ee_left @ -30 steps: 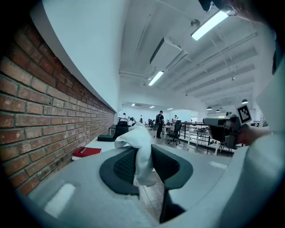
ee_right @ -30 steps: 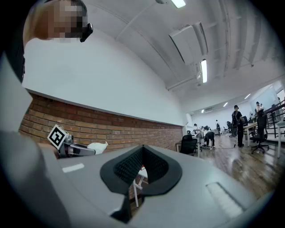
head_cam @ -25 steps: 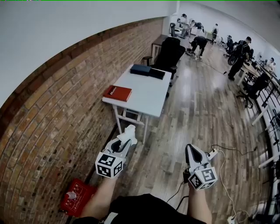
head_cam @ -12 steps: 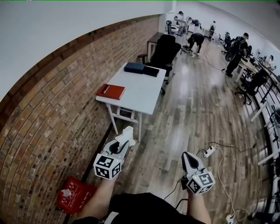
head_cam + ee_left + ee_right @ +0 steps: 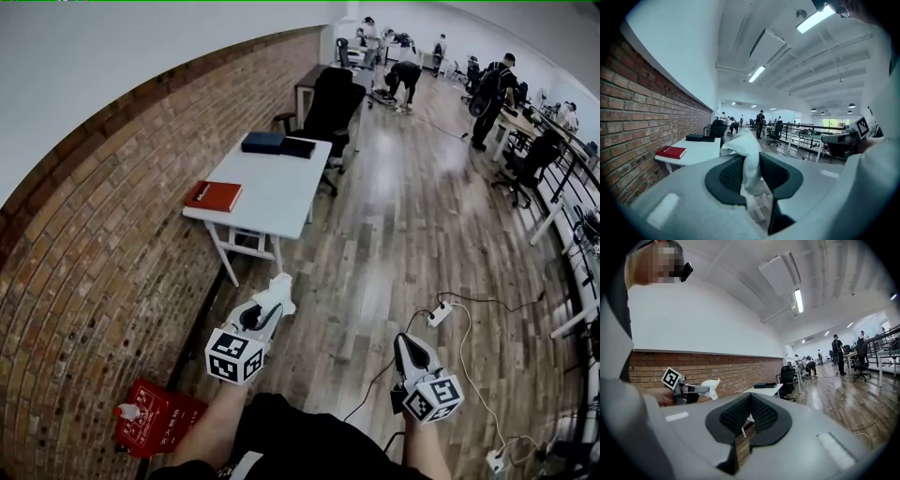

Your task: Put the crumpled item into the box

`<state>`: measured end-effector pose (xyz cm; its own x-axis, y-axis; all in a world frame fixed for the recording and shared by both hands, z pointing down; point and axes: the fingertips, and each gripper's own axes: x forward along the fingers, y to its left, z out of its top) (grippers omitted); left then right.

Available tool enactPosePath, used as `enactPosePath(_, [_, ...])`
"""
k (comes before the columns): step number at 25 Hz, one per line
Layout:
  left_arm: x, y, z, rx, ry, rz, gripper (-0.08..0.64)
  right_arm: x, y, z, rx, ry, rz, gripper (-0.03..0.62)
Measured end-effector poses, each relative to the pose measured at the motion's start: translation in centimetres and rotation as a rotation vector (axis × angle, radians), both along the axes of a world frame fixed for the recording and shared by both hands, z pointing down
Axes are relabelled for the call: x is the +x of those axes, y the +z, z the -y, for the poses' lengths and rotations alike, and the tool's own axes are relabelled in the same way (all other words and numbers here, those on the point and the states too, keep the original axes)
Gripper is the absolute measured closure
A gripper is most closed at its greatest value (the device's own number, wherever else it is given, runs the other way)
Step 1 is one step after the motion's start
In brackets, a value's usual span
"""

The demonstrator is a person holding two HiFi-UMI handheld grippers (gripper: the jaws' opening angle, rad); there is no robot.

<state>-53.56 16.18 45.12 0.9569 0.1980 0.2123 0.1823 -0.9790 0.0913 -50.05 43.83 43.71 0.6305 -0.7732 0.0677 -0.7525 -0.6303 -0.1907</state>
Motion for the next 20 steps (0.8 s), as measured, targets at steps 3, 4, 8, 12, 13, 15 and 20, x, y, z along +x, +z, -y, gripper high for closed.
enactPosePath(3, [1.3, 0.4, -2.1, 0.005, 0.042, 0.016, 0.466, 0.5, 0.5, -1.2, 0.011, 0.021, 0.014, 0.592])
enactPosePath(4, [1.7, 0.4, -2.6, 0.006, 0.054, 0.020, 0.466, 0.7, 0.7, -1.4, 0.012, 0.024, 0.020, 0.592])
enactPosePath(8, [3.6, 0.8, -3.5, 0.008, 0.091, 0.027, 0.466, 1.8, 1.7, -1.5, 0.008, 0.033, 0.041, 0.592])
enactPosePath(12, [6.3, 1.3, -2.4, -0.023, 0.105, 0.033, 0.466, 3.8, 2.3, -0.4, -0.003, 0.050, 0.059, 0.592])
enactPosePath(13, [7.2, 1.4, -2.0, -0.028, 0.108, 0.031, 0.466, 4.5, 2.3, 0.0, -0.006, 0.055, 0.061, 0.592])
enactPosePath(15, [9.5, 1.5, -1.2, -0.025, 0.120, 0.027, 0.466, 6.4, 2.3, 1.0, -0.014, 0.066, 0.060, 0.592])
enactPosePath(20, [16.7, 1.5, 1.3, -0.043, 0.156, 0.014, 0.466, 13.1, 2.1, 4.5, -0.030, 0.089, 0.044, 0.592])
